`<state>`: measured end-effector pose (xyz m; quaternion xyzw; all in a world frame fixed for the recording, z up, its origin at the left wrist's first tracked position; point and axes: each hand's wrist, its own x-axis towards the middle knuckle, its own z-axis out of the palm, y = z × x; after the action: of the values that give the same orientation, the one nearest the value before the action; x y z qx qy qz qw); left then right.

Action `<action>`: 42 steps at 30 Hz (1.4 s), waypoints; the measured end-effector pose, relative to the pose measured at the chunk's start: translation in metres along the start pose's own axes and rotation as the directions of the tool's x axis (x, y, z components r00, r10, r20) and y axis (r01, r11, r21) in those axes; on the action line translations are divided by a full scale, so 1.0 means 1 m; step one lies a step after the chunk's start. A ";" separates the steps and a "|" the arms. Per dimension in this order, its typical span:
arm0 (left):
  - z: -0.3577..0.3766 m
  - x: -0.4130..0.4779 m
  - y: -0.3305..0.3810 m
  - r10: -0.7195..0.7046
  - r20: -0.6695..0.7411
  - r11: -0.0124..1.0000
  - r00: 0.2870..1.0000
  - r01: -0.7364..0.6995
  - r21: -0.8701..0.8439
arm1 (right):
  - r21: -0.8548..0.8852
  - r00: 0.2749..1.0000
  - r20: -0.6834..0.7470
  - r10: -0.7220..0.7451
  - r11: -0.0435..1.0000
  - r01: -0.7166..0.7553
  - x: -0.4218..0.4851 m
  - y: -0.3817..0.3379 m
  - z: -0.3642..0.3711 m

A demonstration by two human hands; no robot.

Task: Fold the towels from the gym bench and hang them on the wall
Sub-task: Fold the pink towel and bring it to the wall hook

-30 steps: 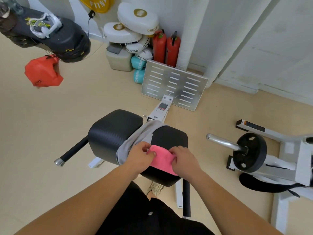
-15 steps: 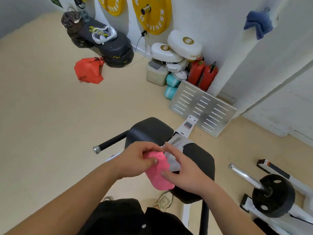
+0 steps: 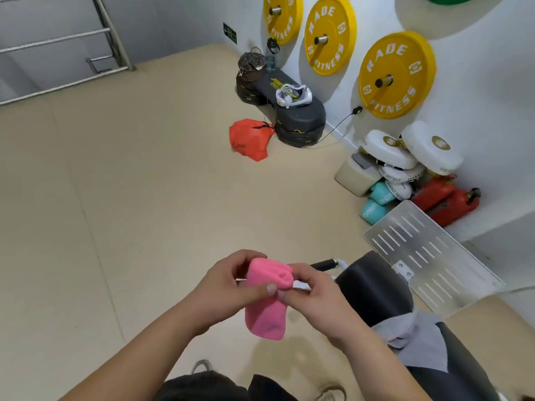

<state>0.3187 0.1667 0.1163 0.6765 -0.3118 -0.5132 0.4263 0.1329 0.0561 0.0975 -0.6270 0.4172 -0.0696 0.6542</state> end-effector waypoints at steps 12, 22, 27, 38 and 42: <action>-0.114 0.047 -0.004 -0.129 0.262 0.988 0.956 0.146 -0.046 | 0.561 0.949 -0.259 0.180 0.828 -0.004 0.056 -0.058 0.081; -0.102 0.174 0.072 -0.099 0.231 0.926 0.968 0.175 -0.336 | 0.767 0.993 -0.112 0.049 0.639 0.055 0.115 -0.073 -0.022; -0.074 0.234 0.104 -0.173 0.325 0.866 0.930 0.301 -0.400 | 0.791 0.947 -0.292 0.132 0.590 0.161 0.141 -0.077 -0.058; -0.018 0.432 0.180 -0.225 0.563 0.937 0.795 0.336 -0.099 | 0.674 0.653 -0.638 0.409 0.706 0.217 0.244 -0.102 -0.151; -0.016 0.512 0.229 -0.199 0.613 0.948 0.765 0.308 -0.076 | 0.782 0.676 -0.582 0.452 0.539 0.312 0.295 -0.139 -0.189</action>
<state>0.4802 -0.3710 0.1039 0.4765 -0.2900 -0.7778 0.2895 0.2628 -0.2971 0.1097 -0.1304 0.5820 -0.4752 0.6469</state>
